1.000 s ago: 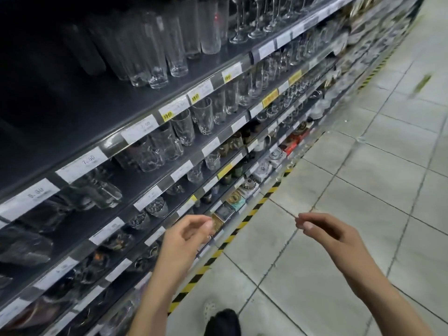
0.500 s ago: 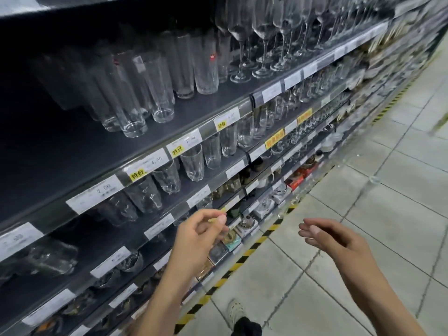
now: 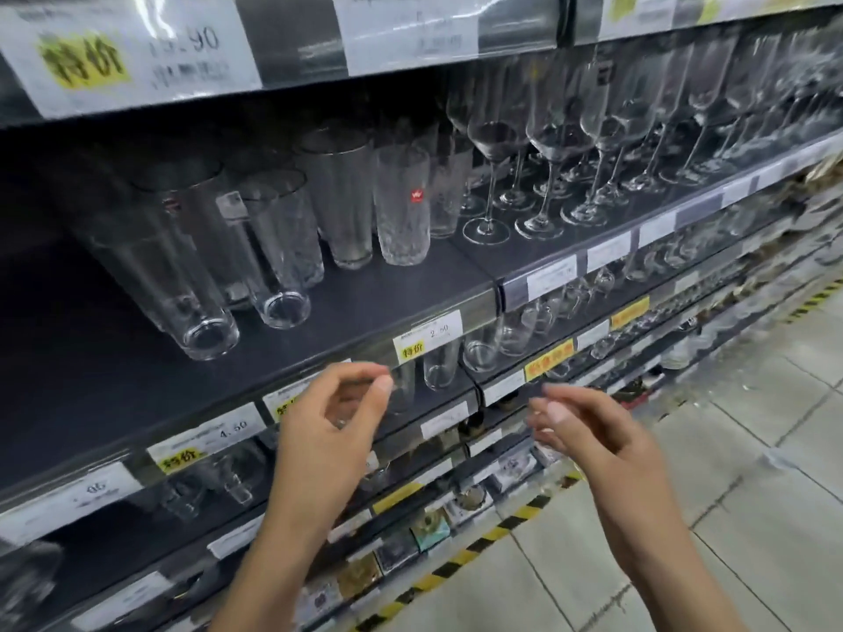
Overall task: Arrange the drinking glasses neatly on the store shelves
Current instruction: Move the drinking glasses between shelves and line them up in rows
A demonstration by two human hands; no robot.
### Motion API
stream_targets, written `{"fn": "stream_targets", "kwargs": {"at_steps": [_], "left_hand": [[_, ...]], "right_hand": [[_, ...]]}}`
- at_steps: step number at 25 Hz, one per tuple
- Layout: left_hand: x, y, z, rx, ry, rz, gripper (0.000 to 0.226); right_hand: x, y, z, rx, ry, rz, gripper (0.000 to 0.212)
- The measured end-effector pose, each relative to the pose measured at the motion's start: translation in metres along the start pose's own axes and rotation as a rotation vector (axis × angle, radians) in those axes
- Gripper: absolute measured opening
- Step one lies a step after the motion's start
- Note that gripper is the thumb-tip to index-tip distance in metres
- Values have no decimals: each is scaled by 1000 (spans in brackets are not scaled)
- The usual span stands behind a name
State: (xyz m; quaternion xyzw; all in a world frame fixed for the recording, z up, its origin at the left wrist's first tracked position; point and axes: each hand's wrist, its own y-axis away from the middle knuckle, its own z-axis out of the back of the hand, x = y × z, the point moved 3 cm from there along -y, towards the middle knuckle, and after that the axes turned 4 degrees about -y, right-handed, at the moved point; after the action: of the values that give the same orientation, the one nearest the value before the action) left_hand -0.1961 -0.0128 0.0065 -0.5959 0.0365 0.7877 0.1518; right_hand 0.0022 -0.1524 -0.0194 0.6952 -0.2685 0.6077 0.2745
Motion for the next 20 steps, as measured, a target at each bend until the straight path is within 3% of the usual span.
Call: {"fn": "stream_targets", "kwargs": {"at_steps": [5, 8, 11, 15, 20], "left_hand": [[-10, -46, -11, -386, -53, 29, 9], [-12, -68, -8, -651, -108, 84, 31], [-7, -80, -8, -814, -175, 181, 52], [-3, -93, -17, -900, -254, 266, 64], [3, -111, -14, -878, -320, 313, 70]], "right_hand": [[41, -91, -27, 220, 20, 155, 35], [53, -143, -49, 277, 51, 181, 28], [51, -189, -72, 360, 212, 227, 44], [41, -226, -107, 533, 448, 195, 67], [32, -245, -136, 539, 441, 194, 64]]}}
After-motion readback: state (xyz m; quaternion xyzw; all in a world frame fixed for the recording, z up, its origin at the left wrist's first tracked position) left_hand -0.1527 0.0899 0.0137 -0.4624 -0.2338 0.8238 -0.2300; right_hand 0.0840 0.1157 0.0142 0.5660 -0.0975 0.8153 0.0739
